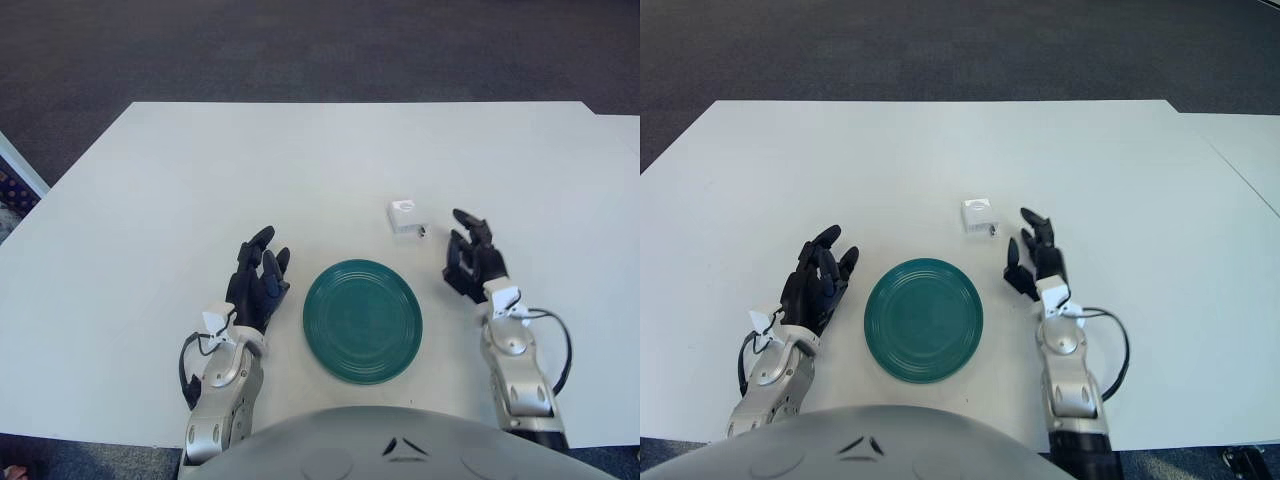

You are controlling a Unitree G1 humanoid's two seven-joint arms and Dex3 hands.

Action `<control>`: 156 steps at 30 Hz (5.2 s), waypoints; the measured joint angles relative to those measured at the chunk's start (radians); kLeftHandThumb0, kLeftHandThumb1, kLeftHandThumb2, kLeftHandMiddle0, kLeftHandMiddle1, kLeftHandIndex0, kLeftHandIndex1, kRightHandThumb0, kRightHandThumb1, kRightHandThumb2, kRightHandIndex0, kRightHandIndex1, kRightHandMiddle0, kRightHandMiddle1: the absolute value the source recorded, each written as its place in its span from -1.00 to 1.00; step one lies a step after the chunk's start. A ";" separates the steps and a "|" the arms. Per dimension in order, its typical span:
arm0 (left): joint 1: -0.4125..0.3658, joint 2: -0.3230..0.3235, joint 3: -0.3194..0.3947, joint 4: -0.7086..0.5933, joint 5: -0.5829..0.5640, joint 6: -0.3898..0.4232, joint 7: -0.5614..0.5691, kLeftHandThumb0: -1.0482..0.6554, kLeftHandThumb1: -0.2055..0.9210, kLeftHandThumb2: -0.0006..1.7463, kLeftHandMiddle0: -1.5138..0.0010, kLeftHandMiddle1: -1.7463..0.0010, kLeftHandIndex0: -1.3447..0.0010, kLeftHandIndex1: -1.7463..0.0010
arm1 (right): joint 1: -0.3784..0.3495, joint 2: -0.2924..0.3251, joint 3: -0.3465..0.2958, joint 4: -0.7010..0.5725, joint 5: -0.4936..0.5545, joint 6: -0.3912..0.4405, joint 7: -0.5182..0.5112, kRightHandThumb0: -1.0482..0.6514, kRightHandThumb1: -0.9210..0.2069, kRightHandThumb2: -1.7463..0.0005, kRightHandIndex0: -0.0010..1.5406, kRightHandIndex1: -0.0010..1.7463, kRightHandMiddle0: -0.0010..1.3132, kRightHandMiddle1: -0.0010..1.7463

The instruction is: Put the charger into the plate.

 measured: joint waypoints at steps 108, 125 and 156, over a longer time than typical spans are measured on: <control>0.004 0.006 -0.064 -0.068 -0.031 0.080 0.039 -0.88 1.00 -0.06 0.42 0.97 0.94 0.12 | -0.690 -0.116 0.603 1.071 -0.559 -0.222 -0.168 -0.73 -1.00 0.30 -0.63 -0.98 -1.00 -0.22; 0.010 0.006 -0.067 -0.103 -0.065 0.106 0.047 -0.89 1.00 -0.05 0.32 0.95 0.81 0.09 | -0.759 -0.110 0.663 1.248 -0.562 -0.262 -0.333 -0.63 -1.00 0.27 -0.43 0.67 -0.73 0.77; -0.006 0.010 -0.047 -0.116 -0.136 0.147 -0.005 -0.92 1.00 -0.03 0.32 0.98 0.68 0.05 | -0.754 -0.181 0.639 1.238 -0.513 -0.377 -0.345 -0.42 -1.00 0.25 0.07 1.00 0.18 1.00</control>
